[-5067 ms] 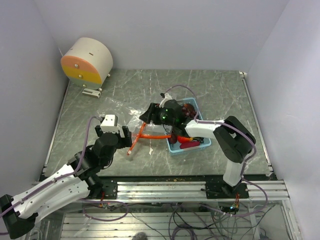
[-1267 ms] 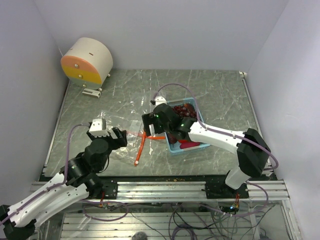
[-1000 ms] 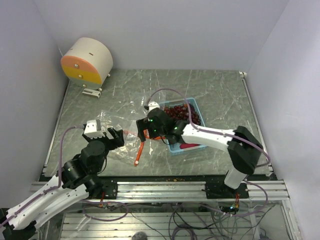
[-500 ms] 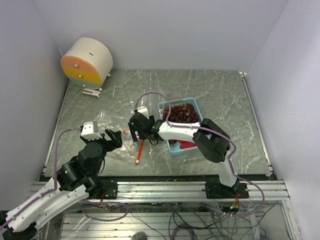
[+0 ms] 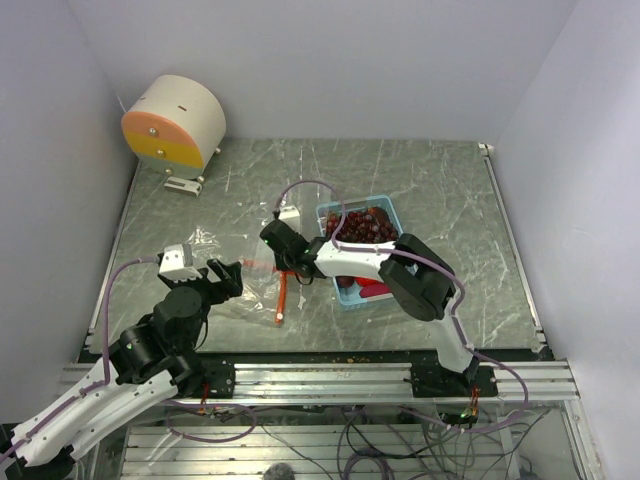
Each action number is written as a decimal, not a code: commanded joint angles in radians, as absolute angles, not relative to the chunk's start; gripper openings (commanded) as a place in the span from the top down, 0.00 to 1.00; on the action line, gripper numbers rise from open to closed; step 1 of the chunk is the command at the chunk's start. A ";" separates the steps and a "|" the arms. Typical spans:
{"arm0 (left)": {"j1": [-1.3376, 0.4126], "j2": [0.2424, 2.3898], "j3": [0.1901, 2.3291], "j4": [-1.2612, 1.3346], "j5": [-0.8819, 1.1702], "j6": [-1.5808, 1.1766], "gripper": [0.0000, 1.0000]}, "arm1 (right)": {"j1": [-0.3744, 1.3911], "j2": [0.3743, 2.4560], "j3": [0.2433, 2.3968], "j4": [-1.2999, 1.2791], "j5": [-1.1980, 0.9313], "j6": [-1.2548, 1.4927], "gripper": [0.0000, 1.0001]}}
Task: Place the food in the zip-top bag and seal the zipper
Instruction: Pick up the zipper food storage bag at the center of the board, then open the zipper of the food storage bag.
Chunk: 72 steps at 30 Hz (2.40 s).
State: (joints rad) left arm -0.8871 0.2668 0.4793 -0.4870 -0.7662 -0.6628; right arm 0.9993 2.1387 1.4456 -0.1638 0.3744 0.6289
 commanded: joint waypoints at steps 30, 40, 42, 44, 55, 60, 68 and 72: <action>-0.891 0.489 0.309 0.137 -0.495 -0.495 0.02 | 1.002 1.666 1.211 0.014 0.433 0.618 1.00; -0.892 0.779 0.322 0.380 -0.429 -0.537 0.02 | 1.048 1.719 1.283 -0.005 0.485 0.630 1.00; -0.891 0.822 0.322 0.398 -0.435 -0.546 0.03 | 1.055 1.719 1.287 -0.006 0.489 0.633 1.00; -0.892 0.846 0.320 0.419 -0.439 -0.553 0.04 | 1.058 1.714 1.284 -0.002 0.488 0.636 1.00; -0.891 0.889 0.311 0.443 -0.470 -0.547 0.39 | 1.075 1.666 1.268 0.003 0.488 0.639 1.00; -0.893 0.915 0.296 0.474 -0.479 -0.552 0.45 | 1.077 1.638 1.261 0.018 0.453 0.642 1.00; -0.892 0.913 0.310 0.445 -0.514 -0.533 0.92 | 1.088 1.574 1.228 0.035 0.399 0.645 1.00; -0.892 0.877 0.309 0.419 -0.517 -0.520 0.93 | 1.090 1.542 1.202 0.034 0.402 0.642 1.00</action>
State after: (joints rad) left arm -0.8875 0.9062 0.3111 0.4454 -0.4828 -0.5385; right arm 1.0821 1.5986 1.2213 -0.0044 0.4061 0.6357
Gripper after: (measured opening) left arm 0.082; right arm 0.009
